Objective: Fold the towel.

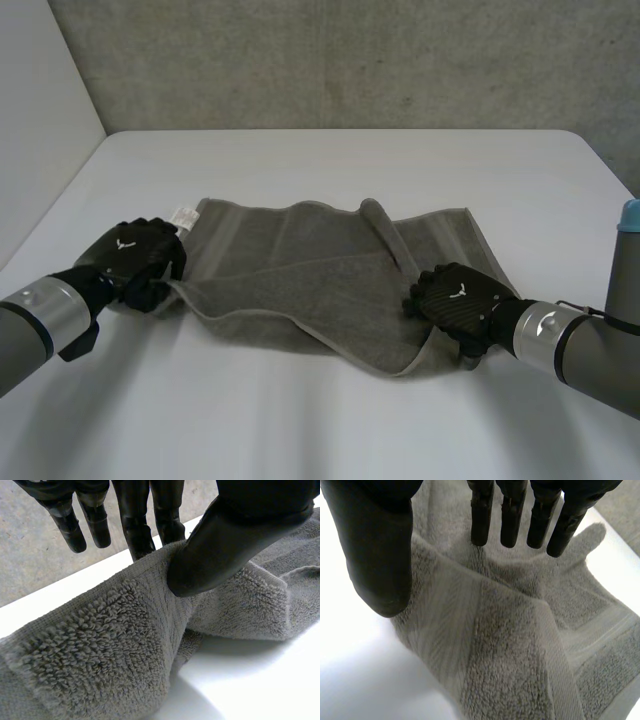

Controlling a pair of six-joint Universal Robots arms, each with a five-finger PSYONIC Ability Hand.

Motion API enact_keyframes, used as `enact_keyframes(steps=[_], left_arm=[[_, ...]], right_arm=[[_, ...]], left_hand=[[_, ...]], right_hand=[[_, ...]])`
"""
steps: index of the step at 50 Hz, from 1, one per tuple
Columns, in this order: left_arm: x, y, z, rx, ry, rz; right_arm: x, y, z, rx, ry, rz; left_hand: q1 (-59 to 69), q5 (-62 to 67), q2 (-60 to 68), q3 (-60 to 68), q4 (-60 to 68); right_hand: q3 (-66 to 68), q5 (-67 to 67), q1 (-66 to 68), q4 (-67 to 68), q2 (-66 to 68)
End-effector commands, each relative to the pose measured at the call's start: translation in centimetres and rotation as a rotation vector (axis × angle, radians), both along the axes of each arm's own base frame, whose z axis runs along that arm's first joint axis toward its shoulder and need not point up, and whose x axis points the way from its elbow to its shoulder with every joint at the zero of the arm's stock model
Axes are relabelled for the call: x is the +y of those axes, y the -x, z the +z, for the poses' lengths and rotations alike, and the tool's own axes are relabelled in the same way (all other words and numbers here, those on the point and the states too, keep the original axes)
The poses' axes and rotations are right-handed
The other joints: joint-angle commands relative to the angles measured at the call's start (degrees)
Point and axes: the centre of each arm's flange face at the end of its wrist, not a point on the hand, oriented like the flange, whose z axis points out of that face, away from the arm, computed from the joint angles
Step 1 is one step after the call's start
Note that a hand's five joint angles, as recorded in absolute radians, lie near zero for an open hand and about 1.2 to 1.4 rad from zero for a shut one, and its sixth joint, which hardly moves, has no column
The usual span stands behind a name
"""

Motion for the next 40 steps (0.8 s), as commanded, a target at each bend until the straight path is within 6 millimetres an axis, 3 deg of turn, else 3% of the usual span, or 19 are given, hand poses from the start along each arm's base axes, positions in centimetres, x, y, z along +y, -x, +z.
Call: enact_keyframes(steps=[1, 6, 10, 14, 16, 22, 24, 27, 40], left_arm=[[-0.1, -0.1, 0.3, 0.002, 0.011, 0.003], [-0.1, -0.2, 0.3, 0.002, 0.013, 0.006], [-0.2, -0.2, 0.3, 0.0, 0.012, 0.007], [-0.2, -0.3, 0.3, 0.0, 0.012, 0.009], [-0.2, -0.3, 0.3, 0.0, 0.012, 0.009], [-0.2, -0.3, 0.3, 0.0, 0.012, 0.009], [-0.1, -0.2, 0.3, 0.0, 0.011, 0.007], [-0.1, -0.1, 0.3, 0.002, 0.01, 0.005], [0.0, -0.1, 0.1, 0.001, 0.005, 0.003]], right_arm=[[-1.0, 0.2, -0.5, 0.022, 0.013, -0.006], [-1.4, 0.2, -0.6, 0.023, 0.016, -0.012], [-1.4, 0.3, -0.4, 0.023, 0.016, -0.013], [-1.3, 0.4, 0.3, 0.018, 0.029, -0.018], [-1.0, 0.8, 1.5, 0.006, 0.057, -0.031], [-1.1, 1.9, 1.5, 0.007, 0.046, -0.059], [-1.3, 2.3, 1.1, 0.005, 0.037, -0.069], [-1.3, 2.4, 0.5, 0.01, 0.017, -0.072], [-0.2, 1.5, -0.2, -0.004, -0.018, -0.023]], left_hand=[[5.77, 4.02, 3.92, -3.3, -3.76], [5.77, 4.02, 3.92, -3.3, -3.76], [5.77, 4.02, 3.92, -3.3, -3.76], [5.77, 4.02, 3.92, -3.3, -3.76], [5.77, 4.02, 3.92, -3.3, -3.76], [5.77, 4.02, 3.92, -3.3, -3.76], [5.77, 4.02, 3.92, -3.3, -3.76], [5.77, 4.02, 3.92, -3.3, -3.76], [5.77, 4.02, 3.92, -3.3, -3.76]], right_hand=[[-3.01, 2.42, 4.33, -4.35, 4.15], [-3.01, 14.87, 16.78, -4.35, 16.59], [-3.01, 34.48, 36.39, -4.35, 36.2], [-3.01, 40.61, 42.52, -4.35, 42.33], [-3.01, 40.27, 42.18, -4.35, 42.0], [-3.01, 31.19, 33.1, -4.35, 32.91], [-3.01, 10.77, 12.69, -4.35, 12.5], [-3.01, -0.4, 1.51, -4.35, 1.33], [-3.01, 0.24, 2.15, -4.35, 1.96]])
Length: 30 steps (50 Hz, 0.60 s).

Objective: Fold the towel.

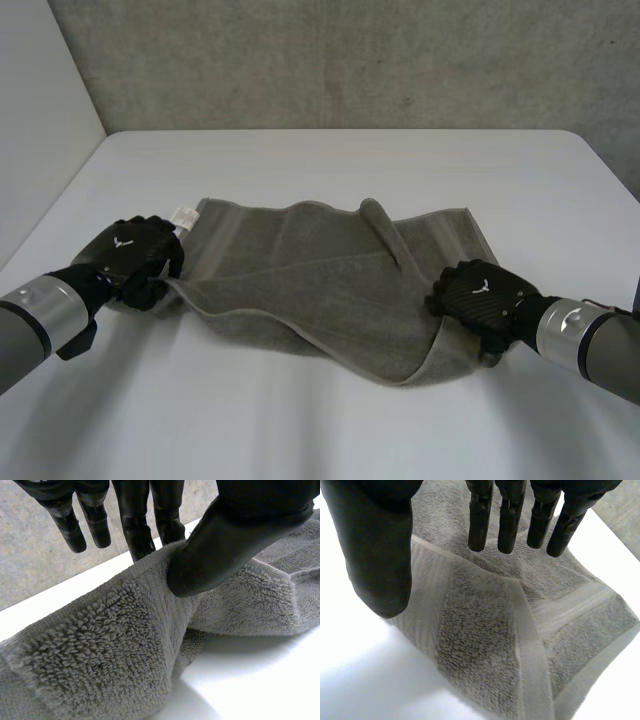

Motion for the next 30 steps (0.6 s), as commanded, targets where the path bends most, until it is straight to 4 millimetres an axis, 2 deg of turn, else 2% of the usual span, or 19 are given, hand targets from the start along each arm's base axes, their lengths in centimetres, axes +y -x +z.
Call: enact_keyframes(steps=[1, 7, 15, 17, 20, 22, 25, 30], left_arm=[[0.0, 0.0, 0.0, 0.0, -0.001, -0.001], [0.2, 0.0, -0.2, 0.0, -0.005, -0.003], [0.2, 0.1, -0.2, 0.001, -0.006, -0.004], [0.1, 0.0, -0.2, 0.0, -0.005, 0.0], [0.1, -0.1, -0.2, 0.0, -0.005, 0.002], [0.1, -0.1, -0.2, 0.0, -0.005, 0.003], [0.1, -0.1, -0.2, -0.001, -0.005, 0.003], [0.3, -0.1, 0.0, 0.0, -0.007, 0.005]], right_arm=[[0.7, -0.6, -0.9, 0.005, -0.03, 0.034], [0.7, -0.6, -1.6, 0.008, -0.053, 0.035], [0.5, -0.3, -1.8, 0.009, -0.059, 0.025], [0.4, -0.2, -1.3, 0.004, -0.048, 0.024], [0.5, -0.2, -1.0, 0.003, -0.042, 0.023], [0.2, 0.2, 0.1, -0.001, -0.007, 0.002], [-0.1, 1.0, 1.1, -0.006, 0.02, -0.027], [0.6, 1.2, 2.5, -0.032, 0.051, -0.027]], left_hand=[[5.77, 4.02, 3.92, -3.3, -3.76], [5.77, 4.02, 3.92, -3.3, -3.76], [5.77, 4.02, 3.92, -3.3, -3.76], [5.77, 4.02, 3.92, -3.3, -3.76], [5.77, 4.02, 3.92, -3.3, -3.76], [5.77, 4.02, 3.92, -3.3, -3.76], [5.77, 4.02, 3.92, -3.3, -3.76], [5.77, 4.02, 3.92, -3.3, -3.76]], right_hand=[[-3.01, 0.98, -0.56, -4.35, -0.93], [-3.01, 1.82, 0.28, -4.35, -0.09], [-3.01, 17.63, 16.09, -4.35, 15.72], [-3.01, 27.84, 26.31, -4.35, 25.94], [-3.01, 33.78, 32.24, -4.35, 31.87], [-3.01, 45.5, 43.96, -4.35, 43.59], [-3.01, 52.53, 51.0, -4.35, 50.63], [-3.01, 52.56, 51.02, -4.35, 50.65]])
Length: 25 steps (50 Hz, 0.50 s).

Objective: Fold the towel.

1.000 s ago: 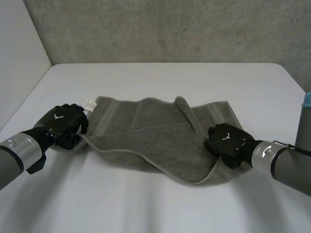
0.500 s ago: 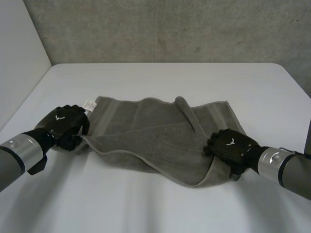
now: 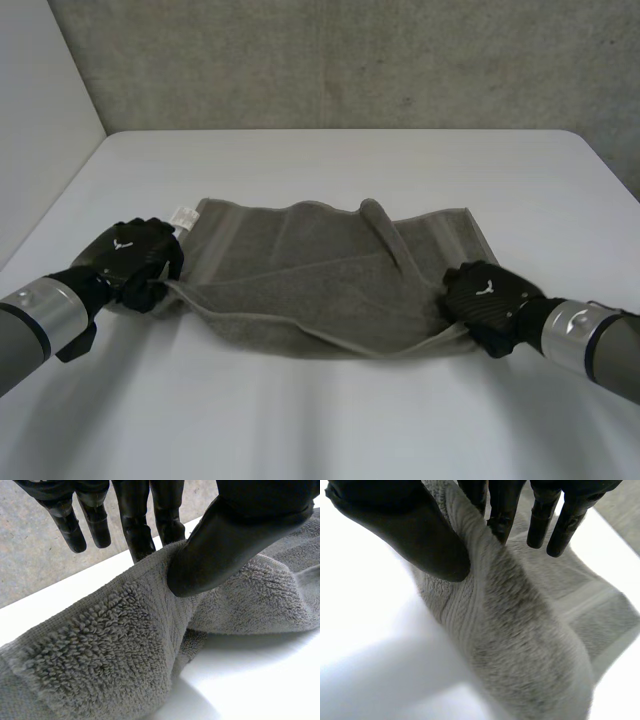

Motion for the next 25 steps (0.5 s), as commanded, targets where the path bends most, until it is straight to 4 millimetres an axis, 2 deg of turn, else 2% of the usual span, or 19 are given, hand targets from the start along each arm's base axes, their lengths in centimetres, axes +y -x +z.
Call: enact_keyframes(steps=[1, 8, 14, 18, 20, 22, 23, 24, 25], left_arm=[[0.2, 0.0, 0.2, 0.0, -0.002, 0.002], [0.7, 0.0, 0.7, 0.003, 0.011, 0.001], [0.9, 0.0, 0.4, 0.001, 0.002, -0.003], [0.3, -0.1, 0.2, -0.004, 0.008, 0.003], [-0.2, -0.2, -0.1, -0.006, 0.006, 0.004], [-2.2, 0.3, -0.3, -0.015, 0.024, -0.005], [-2.3, 0.3, -0.3, -0.015, 0.024, -0.005], [-3.6, 0.6, 0.0, -0.017, 0.045, -0.009], [-3.7, 0.6, 0.0, -0.017, 0.045, -0.009]], right_arm=[[0.5, 0.6, 2.0, -0.027, 0.048, -0.018], [2.0, 1.3, 3.1, -0.065, -0.04, -0.003], [1.2, 2.3, 3.5, -0.053, -0.038, -0.056], [0.7, 2.4, 3.7, -0.047, -0.023, -0.054], [0.1, 2.3, 3.8, -0.046, -0.008, -0.051], [-2.2, 2.2, 4.1, -0.038, 0.024, -0.065], [-2.2, 2.2, 4.1, -0.038, 0.024, -0.065], [-3.7, 1.9, 4.7, -0.028, 0.068, -0.075], [-5.1, 1.2, 6.0, -0.03, 0.13, -0.075]], left_hand=[[5.77, 4.02, 3.92, -3.3, -3.76], [5.77, 4.02, 3.92, -3.3, -3.76], [5.77, 4.02, 3.92, -3.3, -3.76], [5.77, 4.02, 3.92, -3.3, -3.76], [5.77, 4.02, 3.92, -3.3, -3.76], [5.77, 4.02, 3.92, -3.3, -3.76], [5.77, 4.02, 3.92, -3.3, -3.76], [5.77, 4.02, 3.92, -3.3, -3.76], [5.77, 4.02, 3.92, -3.3, -3.76]], right_hand=[[-3.01, 3.29, 4.58, -4.35, 5.74], [-3.01, 3.29, 4.58, -4.35, 5.74], [-3.01, 3.29, 4.58, -4.35, 5.74], [-3.01, 3.29, 4.58, -4.35, 5.74], [-3.01, 3.29, 4.58, -4.35, 5.74], [-3.01, 3.29, 4.58, -4.35, 5.74], [-3.01, 3.29, 4.58, -4.35, 5.74], [-3.01, 3.29, 4.58, -4.35, 5.74], [-3.01, 3.29, 4.58, -4.35, 5.74]])
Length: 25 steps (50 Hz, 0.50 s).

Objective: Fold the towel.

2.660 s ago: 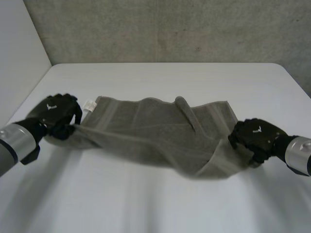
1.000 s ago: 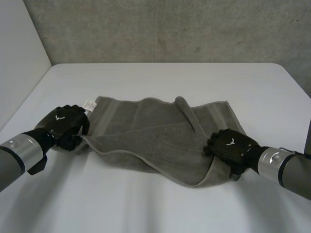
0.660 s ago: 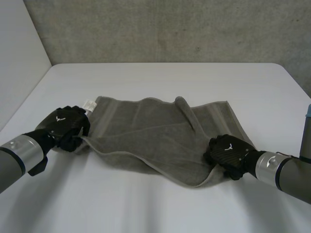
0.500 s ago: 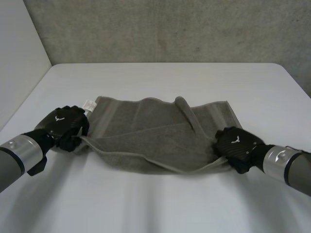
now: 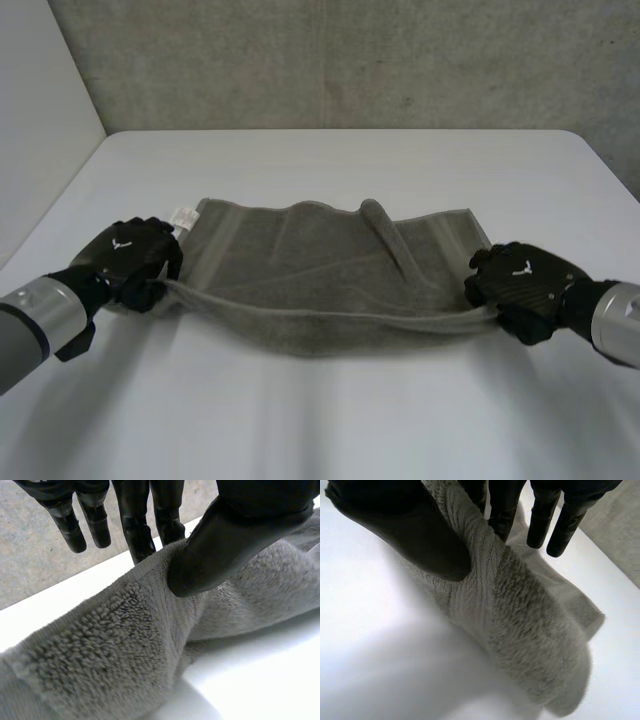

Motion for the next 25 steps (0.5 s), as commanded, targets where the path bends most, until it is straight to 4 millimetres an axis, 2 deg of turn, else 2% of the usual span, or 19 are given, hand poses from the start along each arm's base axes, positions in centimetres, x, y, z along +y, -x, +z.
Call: enact_keyframes(steps=[1, 2, 3, 5, 6, 8, 9, 10, 11, 13, 14, 15, 16, 17, 20, 21, 22, 24, 25], left_arm=[[-4.7, 1.1, 0.8, -0.009, 0.079, -0.023], [-6.1, 2.0, 1.9, -0.001, 0.131, -0.044], [-6.1, 2.0, 1.9, -0.001, 0.131, -0.044], [-8.9, 3.8, 5.6, 0.012, 0.28, -0.051], [-8.9, 3.8, 5.6, 0.012, 0.28, -0.051], [-10.8, 4.9, 11.1, 0.043, 0.465, -0.007], [-10.8, 4.9, 11.1, 0.043, 0.466, -0.006], [-11.4, 5.1, 14.3, 0.081, 0.554, 0.027], [-11.4, 5.1, 14.3, 0.082, 0.555, 0.027], [-11.3, 5.2, 20.0, 0.21, 0.678, 0.063], [-11.3, 5.2, 20.1, 0.211, 0.678, 0.063], [-10.8, 4.8, 22.5, 0.278, 0.718, 0.068], [-10.3, 4.6, 23.8, 0.337, 0.731, 0.059], [-10.3, 4.6, 23.9, 0.338, 0.731, 0.059], [-9.5, 4.4, 24.9, 0.408, 0.745, 0.047], [-9.4, 4.2, 24.3, 0.411, 0.738, 0.05], [-9.4, 4.2, 24.3, 0.411, 0.738, 0.05], [-9.5, 3.5, 22.3, 0.398, 0.725, 0.07], [-9.5, 3.5, 22.3, 0.398, 0.725, 0.07]], right_arm=[[-4.9, -1.1, 2.1, 0.021, 0.141, -0.021], [-6.1, -2.2, 3.7, 0.008, 0.213, -0.025], [-6.1, -2.2, 3.7, 0.008, 0.214, -0.025], [-8.8, -4.0, 8.4, -0.086, 0.395, -0.056], [-8.9, -4.1, 8.5, -0.087, 0.396, -0.056], [-10.8, -4.7, 14.5, -0.258, 0.588, -0.111], [-10.8, -4.7, 14.5, -0.259, 0.589, -0.111], [-11.3, -4.5, 17.5, -0.36, 0.675, -0.143], [-11.3, -4.5, 17.5, -0.361, 0.676, -0.143], [-10.8, -3.8, 22.6, -0.561, 0.805, -0.185], [-10.8, -3.8, 22.6, -0.562, 0.806, -0.185], [-10.3, -3.7, 24.0, -0.63, 0.83, -0.184], [-10.0, -3.5, 24.2, -0.653, 0.817, -0.19], [-10.0, -3.5, 24.2, -0.654, 0.817, -0.19], [-9.8, -3.6, 22.3, -0.629, 0.75, -0.194], [-9.6, -3.7, 20.9, -0.614, 0.709, -0.194], [-9.6, -3.7, 20.9, -0.614, 0.709, -0.194], [-8.9, -3.7, 18.3, -0.578, 0.643, -0.187], [-8.9, -3.7, 18.3, -0.578, 0.642, -0.187]], left_hand=[[5.77, 4.02, 3.92, -3.3, -3.76], [5.77, 4.02, 3.92, -3.3, -3.76], [5.77, 4.02, 3.92, -3.3, -3.76], [5.77, 4.02, 3.92, -3.3, -3.76], [5.77, 4.02, 3.92, -3.3, -3.76], [5.77, 4.02, 3.92, -3.3, -3.76], [5.77, 4.02, 3.92, -3.3, -3.76], [5.77, 4.02, 3.92, -3.3, -3.76], [5.77, 4.02, 3.92, -3.3, -3.76], [5.77, 4.02, 3.92, -3.3, -3.76], [5.77, 4.02, 3.92, -3.3, -3.76], [5.77, 4.02, 3.92, -3.3, -3.76], [5.77, 4.02, 3.92, -3.3, -3.76], [5.77, 4.02, 3.92, -3.3, -3.76], [5.77, 4.02, 3.92, -3.3, -3.76], [5.77, 4.02, 3.92, -3.3, -3.76], [5.77, 4.02, 3.92, -3.3, -3.76], [5.77, 4.02, 3.92, -3.3, -3.76], [5.77, 4.02, 3.92, -3.3, -3.76]], right_hand=[[-3.01, 3.29, 4.58, -4.35, 5.73], [-3.01, 3.29, 4.58, -4.35, 5.73], [-3.01, 3.29, 4.58, -4.35, 5.73], [-3.01, 3.29, 4.58, -4.35, 5.73], [-3.01, 3.29, 4.58, -4.35, 5.73], [-3.01, 3.29, 4.58, -4.35, 5.73], [-3.01, 3.29, 4.58, -4.35, 5.73], [-3.01, 3.29, 4.58, -4.35, 5.73], [-3.01, 3.29, 4.58, -4.35, 5.73], [-3.01, 3.29, 4.58, -4.35, 5.73], [-3.01, 3.29, 4.58, -4.35, 5.73], [-3.01, 3.29, 4.58, -4.35, 5.73], [-3.01, 3.29, 4.58, -4.35, 5.73], [-3.01, 3.29, 4.58, -4.35, 5.73], [-3.01, 3.29, 4.58, -4.35, 5.73], [-3.01, 3.29, 4.58, -4.35, 5.73], [-3.01, 3.29, 4.58, -4.35, 5.73], [-3.01, 3.29, 4.58, -4.35, 5.73], [-3.01, 3.29, 4.58, -4.35, 5.73]])
